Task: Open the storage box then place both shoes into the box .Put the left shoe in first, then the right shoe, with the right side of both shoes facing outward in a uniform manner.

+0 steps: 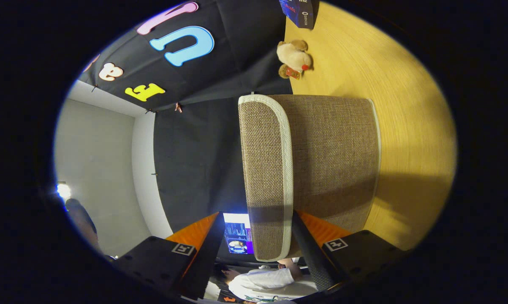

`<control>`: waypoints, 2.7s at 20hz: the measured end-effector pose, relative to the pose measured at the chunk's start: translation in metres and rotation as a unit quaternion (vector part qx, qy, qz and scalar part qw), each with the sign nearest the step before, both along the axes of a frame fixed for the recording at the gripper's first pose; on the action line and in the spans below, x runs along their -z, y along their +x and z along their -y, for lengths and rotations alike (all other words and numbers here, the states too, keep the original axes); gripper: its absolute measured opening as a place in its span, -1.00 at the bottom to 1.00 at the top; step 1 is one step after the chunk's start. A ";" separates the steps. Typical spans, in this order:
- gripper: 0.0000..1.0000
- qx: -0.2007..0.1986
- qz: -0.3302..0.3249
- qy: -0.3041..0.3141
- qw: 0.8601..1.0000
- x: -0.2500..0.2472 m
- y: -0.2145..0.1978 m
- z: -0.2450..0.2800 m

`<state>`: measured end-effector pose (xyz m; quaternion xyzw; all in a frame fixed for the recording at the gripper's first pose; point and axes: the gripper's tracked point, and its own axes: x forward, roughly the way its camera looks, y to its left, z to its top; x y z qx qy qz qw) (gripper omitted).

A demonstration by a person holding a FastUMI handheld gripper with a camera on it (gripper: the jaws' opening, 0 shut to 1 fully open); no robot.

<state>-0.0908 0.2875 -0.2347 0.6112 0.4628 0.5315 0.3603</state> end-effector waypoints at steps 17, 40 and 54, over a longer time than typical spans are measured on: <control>-0.90 0.112 0.075 0.013 0.991 -0.132 0.008 -0.008; -0.17 0.077 0.033 -0.046 0.995 -0.253 0.005 -0.222; 0.91 0.159 0.174 -0.160 0.959 -0.215 0.010 -0.133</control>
